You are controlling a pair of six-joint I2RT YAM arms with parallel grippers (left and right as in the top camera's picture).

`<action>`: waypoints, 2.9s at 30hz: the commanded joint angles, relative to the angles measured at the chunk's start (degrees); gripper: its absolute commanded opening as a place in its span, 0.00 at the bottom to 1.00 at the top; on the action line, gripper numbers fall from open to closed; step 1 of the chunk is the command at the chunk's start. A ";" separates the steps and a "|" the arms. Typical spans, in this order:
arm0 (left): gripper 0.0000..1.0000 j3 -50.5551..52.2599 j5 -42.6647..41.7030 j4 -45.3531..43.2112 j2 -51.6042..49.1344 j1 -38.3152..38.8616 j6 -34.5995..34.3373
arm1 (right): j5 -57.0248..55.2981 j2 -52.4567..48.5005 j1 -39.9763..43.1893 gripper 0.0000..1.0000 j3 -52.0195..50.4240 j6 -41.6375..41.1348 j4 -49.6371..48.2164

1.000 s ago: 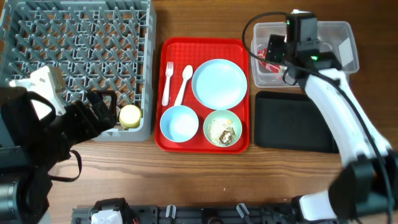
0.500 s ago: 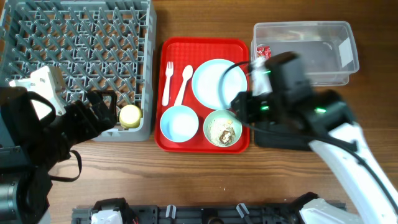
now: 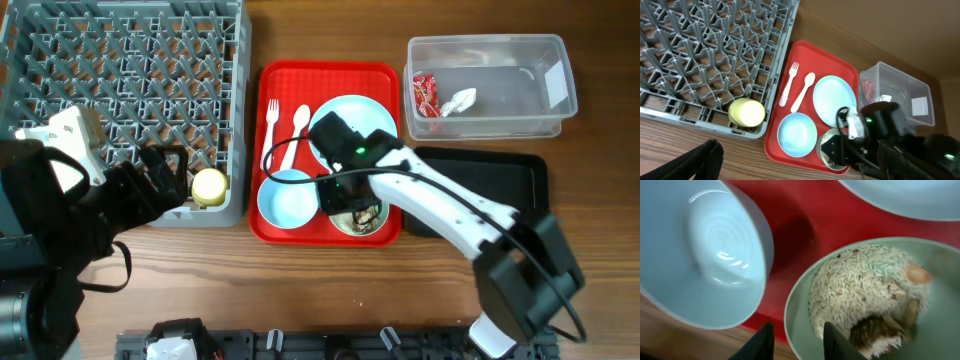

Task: Sort waste into correct bins and load items into the dishwasher rack
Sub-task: 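Grasp the green bowl of rice with the right gripper, then tip the green bowl over the black tray to empty the rice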

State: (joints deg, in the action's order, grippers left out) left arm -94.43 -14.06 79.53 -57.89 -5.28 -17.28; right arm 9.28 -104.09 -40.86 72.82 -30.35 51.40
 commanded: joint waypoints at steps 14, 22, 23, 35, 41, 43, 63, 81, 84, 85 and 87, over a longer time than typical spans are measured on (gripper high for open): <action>1.00 -0.52 -0.92 -0.15 0.15 0.20 0.52 | -4.15 -7.13 -0.55 0.18 -0.20 -4.39 -5.38; 1.00 -0.52 -0.92 -0.15 0.15 0.20 0.52 | -6.51 -6.47 -0.55 0.04 1.07 -5.79 -2.43; 1.00 -0.52 -0.92 -0.15 0.15 0.20 0.55 | -6.51 -5.79 -0.55 0.04 1.51 -5.64 -1.53; 1.00 -0.52 -0.92 -0.15 0.15 0.20 0.55 | -3.80 16.94 5.01 0.04 2.23 -5.49 5.33; 1.00 -0.52 -0.92 -0.15 0.15 0.20 0.52 | 6.67 22.99 16.72 0.04 2.01 2.69 11.85; 1.00 -0.52 -0.92 -0.15 0.15 0.20 0.52 | 11.65 23.08 22.56 0.05 1.29 9.42 13.60; 1.00 -0.52 -0.92 -0.15 0.15 0.20 0.52 | 70.47 14.82 58.42 0.04 -23.71 50.36 -0.39; 1.00 -0.52 -0.92 -0.15 0.15 0.20 0.52 | 62.95 14.67 64.78 0.04 -23.71 41.18 -2.12; 1.00 -0.52 -0.92 -0.15 0.15 0.20 0.52 | 66.75 14.75 65.94 0.04 -23.71 48.61 2.19; 1.00 -0.52 -0.92 -0.15 0.15 0.20 0.52 | 64.08 14.64 65.96 0.04 -23.71 48.87 1.29; 1.00 -0.52 -0.92 -0.13 0.15 0.20 0.52 | 60.67 14.32 65.96 0.04 -23.71 40.22 -1.03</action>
State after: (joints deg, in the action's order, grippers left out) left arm -94.43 -14.06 79.53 -57.89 -5.28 -17.28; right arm 72.07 -88.95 24.93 49.08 13.82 52.07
